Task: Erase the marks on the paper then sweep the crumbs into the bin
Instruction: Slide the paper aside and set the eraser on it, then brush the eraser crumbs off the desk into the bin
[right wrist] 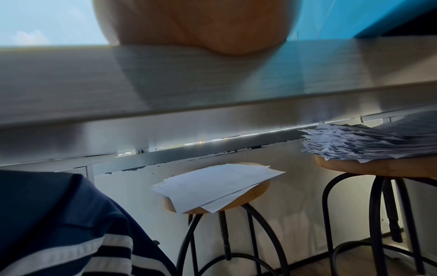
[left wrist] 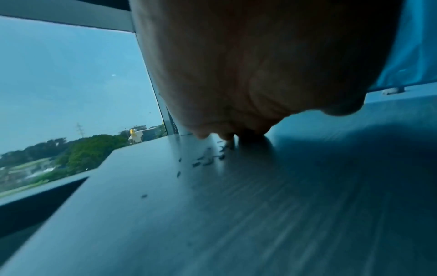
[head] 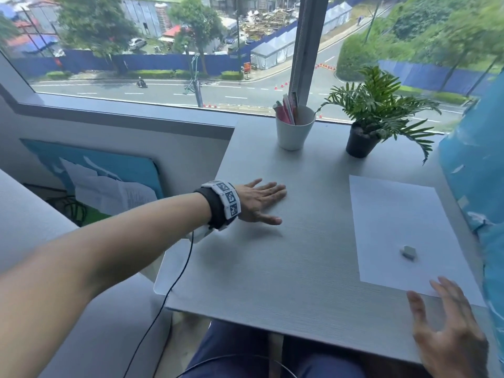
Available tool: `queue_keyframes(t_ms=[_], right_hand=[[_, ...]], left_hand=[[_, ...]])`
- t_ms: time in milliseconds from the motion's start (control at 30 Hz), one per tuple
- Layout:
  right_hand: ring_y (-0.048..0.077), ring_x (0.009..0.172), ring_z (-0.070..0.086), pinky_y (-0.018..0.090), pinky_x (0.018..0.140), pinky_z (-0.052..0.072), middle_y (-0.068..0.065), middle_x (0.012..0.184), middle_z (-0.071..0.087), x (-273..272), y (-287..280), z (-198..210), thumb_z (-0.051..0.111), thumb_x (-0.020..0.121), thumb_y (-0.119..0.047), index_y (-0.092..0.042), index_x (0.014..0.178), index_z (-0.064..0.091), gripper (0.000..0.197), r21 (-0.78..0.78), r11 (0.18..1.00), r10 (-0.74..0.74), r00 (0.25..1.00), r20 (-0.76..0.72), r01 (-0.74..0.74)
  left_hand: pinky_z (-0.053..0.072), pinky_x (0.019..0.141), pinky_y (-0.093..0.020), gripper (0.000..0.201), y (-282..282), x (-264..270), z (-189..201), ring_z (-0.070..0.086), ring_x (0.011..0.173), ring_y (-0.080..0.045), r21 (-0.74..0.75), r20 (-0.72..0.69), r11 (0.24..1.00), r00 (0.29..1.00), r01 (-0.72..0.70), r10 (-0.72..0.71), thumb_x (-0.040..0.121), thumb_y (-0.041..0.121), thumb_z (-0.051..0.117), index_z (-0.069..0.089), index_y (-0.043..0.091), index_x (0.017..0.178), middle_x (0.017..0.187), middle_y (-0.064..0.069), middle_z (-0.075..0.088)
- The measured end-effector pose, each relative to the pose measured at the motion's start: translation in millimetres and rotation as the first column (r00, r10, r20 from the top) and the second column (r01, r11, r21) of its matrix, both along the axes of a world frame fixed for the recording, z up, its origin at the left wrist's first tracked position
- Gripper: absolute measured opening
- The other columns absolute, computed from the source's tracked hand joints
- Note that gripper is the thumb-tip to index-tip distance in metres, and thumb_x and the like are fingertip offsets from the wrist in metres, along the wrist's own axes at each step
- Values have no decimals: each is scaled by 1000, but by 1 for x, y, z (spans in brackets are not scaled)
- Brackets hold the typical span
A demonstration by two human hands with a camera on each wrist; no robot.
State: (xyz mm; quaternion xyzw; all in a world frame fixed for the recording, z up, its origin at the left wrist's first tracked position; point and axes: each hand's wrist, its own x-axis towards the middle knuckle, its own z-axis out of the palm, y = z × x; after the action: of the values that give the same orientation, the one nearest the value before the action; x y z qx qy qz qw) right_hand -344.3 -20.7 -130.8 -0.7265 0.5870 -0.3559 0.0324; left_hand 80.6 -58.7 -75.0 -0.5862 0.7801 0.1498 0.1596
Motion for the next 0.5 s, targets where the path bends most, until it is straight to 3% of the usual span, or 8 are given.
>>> queue_keyframes(t_ms=[167, 267, 367, 433, 500], right_hand=[[28, 124, 56, 44, 97, 46, 13, 131, 61, -2, 0, 0, 51, 86, -52, -3, 115, 66, 59, 10, 1000, 7, 1000, -5, -7], [27, 125, 55, 43, 97, 46, 12, 132, 61, 0, 1, 1, 49, 85, -56, -4, 115, 66, 63, 15, 1000, -1, 1000, -6, 1], [27, 126, 54, 45, 98, 45, 12, 133, 59, 0, 2, 3, 47, 85, -57, -4, 117, 65, 64, 20, 999, 26, 999, -19, -25], [28, 128, 52, 44, 99, 44, 13, 134, 58, -3, 1, 2, 47, 87, -53, -4, 118, 64, 61, 17, 999, 48, 998, -48, -47], [31, 123, 56, 45, 98, 46, 16, 130, 61, -5, 0, -1, 50, 90, -46, -1, 116, 65, 54, -45, 997, 63, 996, -61, -66]], left_hand=[[-8, 122, -40, 91, 22, 16, -6, -15, 150, -13, 36, -39, 990, 990, -137, 139, 93, 73, 23, -12, 18, 157, 164, 1, -18], [-5, 123, -40, 90, 38, 29, 4, -7, 152, -15, 35, -35, 982, 982, -185, 186, 94, 71, 22, -7, 14, 158, 165, -3, -10], [7, 123, -36, 85, 47, 32, 12, 11, 152, -19, -61, -195, 963, 950, -261, 245, 98, 61, 36, 3, 11, 158, 165, -7, 8], [16, 119, -32, 73, 49, 32, 14, 25, 147, -23, -159, -317, 939, 917, -304, 243, 101, 45, 47, 15, 11, 158, 162, -7, 23], [32, 115, -38, 58, 48, 37, 14, 45, 133, -25, -261, -411, 903, 886, -341, 216, 99, 28, 57, 35, 13, 151, 148, -8, 47]])
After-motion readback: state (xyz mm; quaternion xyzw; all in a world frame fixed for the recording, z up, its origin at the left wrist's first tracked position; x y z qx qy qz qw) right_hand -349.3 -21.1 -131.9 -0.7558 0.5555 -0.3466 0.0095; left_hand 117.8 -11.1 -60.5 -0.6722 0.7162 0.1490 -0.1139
